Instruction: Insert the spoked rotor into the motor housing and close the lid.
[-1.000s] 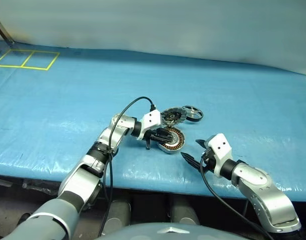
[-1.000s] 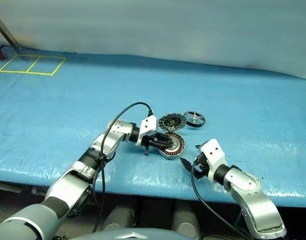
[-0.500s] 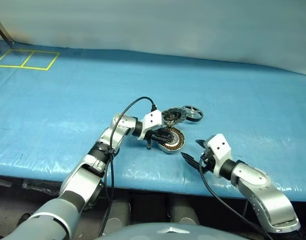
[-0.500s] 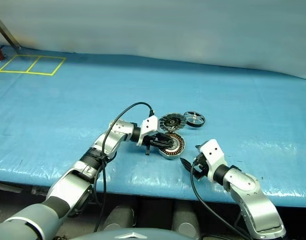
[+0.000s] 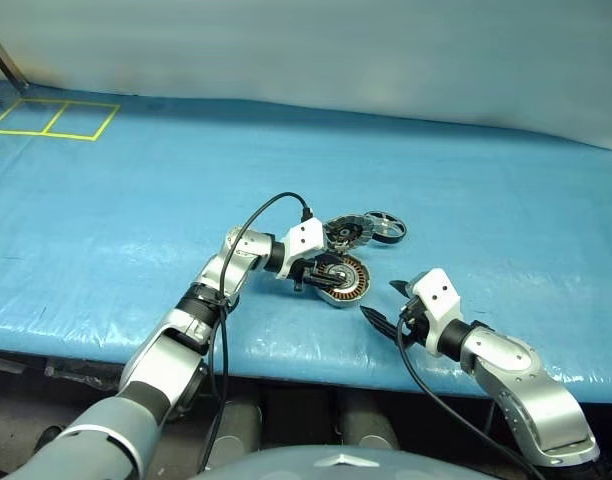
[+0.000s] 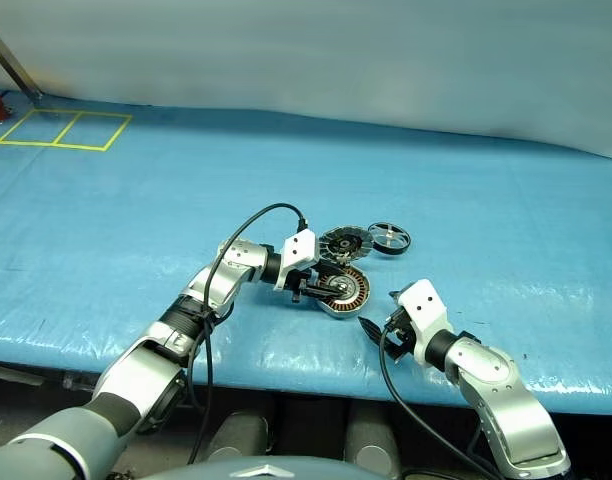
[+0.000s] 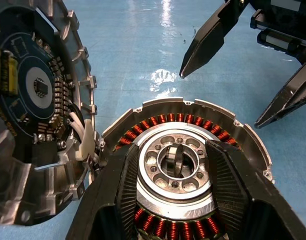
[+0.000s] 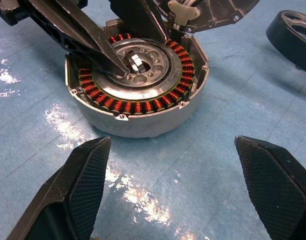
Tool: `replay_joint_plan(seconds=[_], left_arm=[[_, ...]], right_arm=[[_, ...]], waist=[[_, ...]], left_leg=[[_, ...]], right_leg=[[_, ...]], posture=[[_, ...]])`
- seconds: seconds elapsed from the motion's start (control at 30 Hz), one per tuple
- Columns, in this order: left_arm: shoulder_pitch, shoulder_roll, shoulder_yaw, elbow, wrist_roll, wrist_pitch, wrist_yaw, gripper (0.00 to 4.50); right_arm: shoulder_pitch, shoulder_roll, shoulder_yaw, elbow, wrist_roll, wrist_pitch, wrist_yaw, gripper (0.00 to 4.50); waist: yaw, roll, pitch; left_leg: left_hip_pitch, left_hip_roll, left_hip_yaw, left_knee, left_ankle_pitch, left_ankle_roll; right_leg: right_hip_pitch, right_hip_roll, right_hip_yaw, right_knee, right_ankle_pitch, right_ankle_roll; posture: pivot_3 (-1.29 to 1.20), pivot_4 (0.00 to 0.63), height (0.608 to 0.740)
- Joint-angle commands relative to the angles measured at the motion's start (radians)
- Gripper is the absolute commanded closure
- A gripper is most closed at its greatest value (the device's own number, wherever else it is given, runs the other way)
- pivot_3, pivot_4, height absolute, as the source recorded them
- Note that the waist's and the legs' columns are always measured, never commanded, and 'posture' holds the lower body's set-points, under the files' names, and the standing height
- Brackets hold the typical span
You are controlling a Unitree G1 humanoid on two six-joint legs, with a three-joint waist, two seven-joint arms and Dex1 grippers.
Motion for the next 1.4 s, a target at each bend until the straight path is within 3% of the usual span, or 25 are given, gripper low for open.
replay_joint_plan(seconds=[0.03, 0.13, 0.37, 0.4, 1.17, 1.4], left_arm=[[-0.006, -0.017, 0.027, -0.040, -0.043, 0.003, -0.020, 2.17], [-0.004, -0.020, 0.030, -0.046, -0.060, 0.015, -0.029, 2.17], [-0.005, -0.025, 0.031, -0.046, -0.071, 0.026, -0.024, 4.41], [-0.007, -0.027, 0.030, -0.041, -0.068, 0.026, -0.017, 4.47], [0.017, 0.024, -0.025, -0.051, -0.003, 0.043, -0.031, 4.47], [-0.010, -0.007, 0.049, -0.059, -0.069, 0.042, 0.019, 4.47]], right_arm=[[-0.003, 0.000, -0.007, -0.034, -0.001, -0.019, 0.000, 0.31], [-0.007, 0.000, -0.004, -0.032, -0.002, -0.018, 0.001, 0.31], [-0.009, 0.000, 0.001, -0.028, -0.004, -0.016, 0.001, 0.31], [-0.009, 0.000, 0.002, -0.028, -0.004, -0.016, 0.001, 0.31], [-0.017, 0.008, 0.020, -0.014, -0.039, -0.024, -0.014, 0.31], [-0.028, 0.017, 0.025, -0.008, -0.048, -0.025, -0.012, 0.31]], waist=[[0.000, 0.000, 0.000], [0.000, 0.000, 0.000], [0.000, 0.000, 0.000], [0.000, 0.000, 0.000], [-0.001, 0.000, 0.000], [0.000, 0.000, 0.000]], left_leg=[[0.000, 0.000, 0.000, 0.000, 0.000, 0.000], [0.000, 0.000, 0.000, 0.000, 0.000, 0.000], [0.000, 0.000, 0.000, 0.000, 0.000, 0.000], [0.000, 0.000, 0.000, 0.000, 0.000, 0.000], [0.001, 0.000, 0.000, 0.000, 0.000, 0.000], [0.001, 0.000, 0.000, 0.001, 0.000, 0.000]], right_leg=[[0.000, 0.000, 0.000, 0.000, 0.000, 0.000], [0.000, 0.000, 0.000, 0.000, 0.000, 0.000], [0.000, 0.000, 0.000, 0.000, 0.000, 0.000], [0.000, 0.000, 0.000, 0.000, 0.000, 0.000], [0.000, 0.000, 0.000, 0.000, 0.000, 0.000], [0.001, 0.000, 0.000, 0.000, 0.000, 0.000]], posture=[[0.00, 0.150, 0.740], [0.00, 0.150, 0.740], [0.00, 0.150, 0.740], [0.00, 0.150, 0.740], [0.00, 0.150, 0.740], [0.00, 0.150, 0.740]])
